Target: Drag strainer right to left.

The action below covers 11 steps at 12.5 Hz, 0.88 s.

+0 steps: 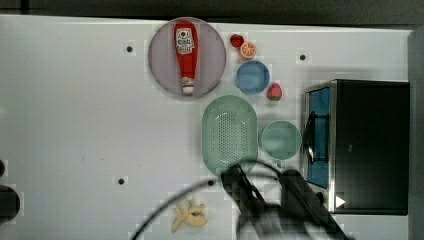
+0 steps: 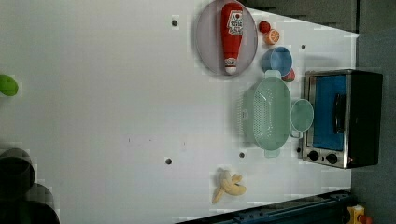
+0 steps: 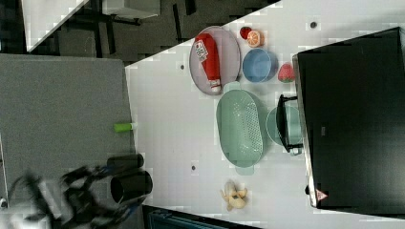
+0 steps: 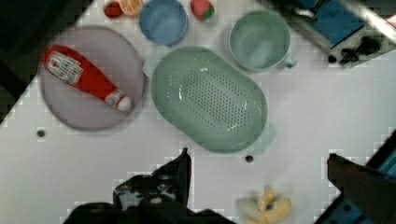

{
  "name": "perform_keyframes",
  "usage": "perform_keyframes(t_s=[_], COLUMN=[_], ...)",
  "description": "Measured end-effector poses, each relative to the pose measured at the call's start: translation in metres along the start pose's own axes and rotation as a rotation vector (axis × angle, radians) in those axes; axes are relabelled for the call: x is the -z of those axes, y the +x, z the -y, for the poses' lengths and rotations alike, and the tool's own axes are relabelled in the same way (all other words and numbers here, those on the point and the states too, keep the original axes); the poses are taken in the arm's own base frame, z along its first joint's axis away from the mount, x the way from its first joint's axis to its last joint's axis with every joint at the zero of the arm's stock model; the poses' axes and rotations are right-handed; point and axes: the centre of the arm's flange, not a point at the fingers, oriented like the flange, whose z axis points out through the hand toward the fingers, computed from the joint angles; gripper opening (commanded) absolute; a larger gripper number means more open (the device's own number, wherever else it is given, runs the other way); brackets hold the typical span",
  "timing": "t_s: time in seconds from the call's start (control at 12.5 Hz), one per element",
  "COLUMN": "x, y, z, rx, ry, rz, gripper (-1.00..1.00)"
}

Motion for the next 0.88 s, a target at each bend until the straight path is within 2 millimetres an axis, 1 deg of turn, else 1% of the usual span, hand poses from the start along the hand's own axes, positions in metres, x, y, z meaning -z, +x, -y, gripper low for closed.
perform_keyframes(t_s=[0.08, 0.16, 0.24, 0.32, 0.4, 0.48, 0.56, 0.64, 0.8, 0.88], x=[-0.043, -0.094, -0.144, -0.195, -0.244, -0.281, -0.310, -0.328, -0.353, -0.363], y=[0.004, 0.007, 0.009, 0.008, 0.001, -0.005, -0.007, -0.005, 0.002, 0.009], z=[0.014, 0.024, 0.029, 0.028, 0.020, 0.012, 0.009, 0.013, 0.025, 0.034], rx=[-0.016, -0.043, -0.060, -0.077, -0.125, -0.180, -0.235, -0.278, -0.364, -0.404], ry=[-0.033, -0.075, -0.114, -0.154, -0.192, -0.224, -0.257, -0.274, -0.244, -0.214], rz=[0.018, 0.047, 0.056, 0.061, 0.096, 0.119, 0.131, 0.130, 0.098, 0.080], gripper=[1.00, 1.00, 1.00, 1.00, 1.00, 1.00, 1.00, 1.00, 1.00, 1.00])
